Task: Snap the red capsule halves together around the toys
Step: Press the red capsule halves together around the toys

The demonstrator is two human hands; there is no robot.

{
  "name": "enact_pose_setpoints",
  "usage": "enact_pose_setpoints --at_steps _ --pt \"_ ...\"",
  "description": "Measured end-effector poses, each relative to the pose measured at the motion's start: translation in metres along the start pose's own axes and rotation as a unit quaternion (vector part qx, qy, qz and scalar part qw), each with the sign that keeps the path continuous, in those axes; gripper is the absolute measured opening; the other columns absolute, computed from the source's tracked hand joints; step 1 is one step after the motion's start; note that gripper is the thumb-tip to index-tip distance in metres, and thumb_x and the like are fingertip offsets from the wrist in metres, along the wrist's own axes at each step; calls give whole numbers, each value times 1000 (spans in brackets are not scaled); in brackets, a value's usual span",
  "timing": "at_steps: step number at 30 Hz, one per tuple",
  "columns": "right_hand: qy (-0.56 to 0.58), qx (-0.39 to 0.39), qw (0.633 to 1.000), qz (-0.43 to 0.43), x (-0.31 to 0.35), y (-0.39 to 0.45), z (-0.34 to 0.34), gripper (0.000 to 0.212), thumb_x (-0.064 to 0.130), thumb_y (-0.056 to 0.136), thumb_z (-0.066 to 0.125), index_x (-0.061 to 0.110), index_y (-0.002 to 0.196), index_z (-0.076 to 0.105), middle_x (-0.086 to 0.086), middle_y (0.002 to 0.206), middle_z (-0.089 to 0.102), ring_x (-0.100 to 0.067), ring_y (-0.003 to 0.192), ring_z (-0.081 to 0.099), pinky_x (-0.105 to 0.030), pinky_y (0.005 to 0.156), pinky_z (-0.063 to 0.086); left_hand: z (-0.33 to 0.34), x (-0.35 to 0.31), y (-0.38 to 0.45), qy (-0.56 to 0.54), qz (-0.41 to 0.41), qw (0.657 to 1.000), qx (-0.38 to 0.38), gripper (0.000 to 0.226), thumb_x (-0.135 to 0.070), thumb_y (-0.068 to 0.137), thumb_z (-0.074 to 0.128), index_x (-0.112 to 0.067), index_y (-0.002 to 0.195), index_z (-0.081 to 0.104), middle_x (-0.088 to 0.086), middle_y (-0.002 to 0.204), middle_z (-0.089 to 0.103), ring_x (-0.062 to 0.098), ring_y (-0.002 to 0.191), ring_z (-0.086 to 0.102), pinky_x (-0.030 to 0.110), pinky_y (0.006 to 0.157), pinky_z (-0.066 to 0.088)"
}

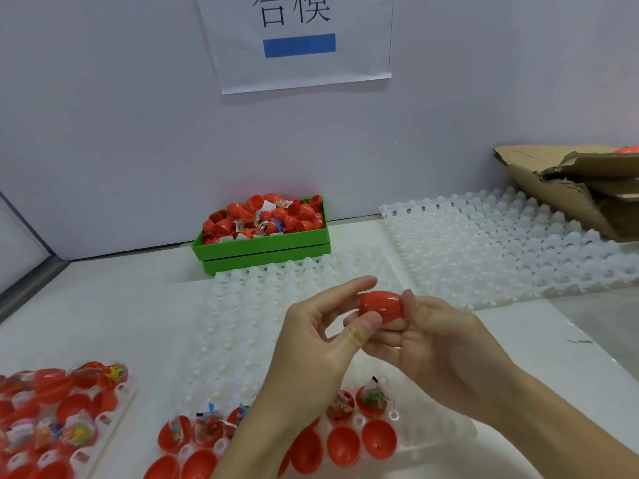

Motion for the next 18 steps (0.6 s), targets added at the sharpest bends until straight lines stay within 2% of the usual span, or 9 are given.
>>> enact_pose_setpoints --at_steps 5,6,9,11,13,15,18 --pt "-6 3 999 36 0 -2 2 59 40 85 56 -11 114 65 -39 123 58 -48 119 57 -45 100 50 0 1 1 11 14 1000 -12 23 -21 80 73 -27 102 74 -7 103 74 14 106 67 20 85 54" --pt "-19 -4 999 36 0 -2 2 62 42 86 56 -12 115 64 -39 121 60 -48 117 58 -45 97 52 1 1 1 16 16 1000 -13 23 -22 80 73 -29 101 73 -7 103 74 14 107 66 23 85 55" --pt "-53 -59 997 6 1 -1 -1 59 42 85 63 -13 107 66 -31 100 69 -36 91 69 -34 75 59 2 0 1 34 22 999 -19 23 -22 81 76 -30 101 71 -10 104 73 11 108 66 27 87 57" --pt "-104 -103 988 -41 3 -1 -2 41 35 86 69 -3 101 71 -28 95 71 -30 82 71 -29 69 58 2 0 0 43 28 998 -28 24 -19 80 80 -28 100 71 -12 104 73 8 106 67 21 84 56" --pt "-154 -137 975 -86 5 -2 -3 31 35 76 72 10 94 75 -23 89 74 -27 78 73 -27 70 58 3 -1 0 63 37 996 -41 26 -26 74 82 -28 98 70 -14 100 73 7 101 68 17 80 55" --pt "-184 -157 964 -111 6 -3 -4 31 39 68 74 16 88 75 -19 83 75 -28 76 74 -26 70 58 3 -1 0 79 40 995 -46 31 -35 68 84 -28 93 69 -12 94 73 8 97 70 16 77 55" --pt "-216 -152 956 -125 7 -3 -4 33 44 67 72 19 87 77 -17 83 75 -29 77 75 -25 69 58 0 -1 0 63 31 997 -13 34 -24 67 90 -27 92 67 -6 94 74 13 97 71 24 79 58"
Point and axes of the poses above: each hand's wrist, its own y-axis towards the middle knuckle, its own z-axis out of the palm, x = y × z, the point moved 2 cm from there along y, towards the middle knuckle
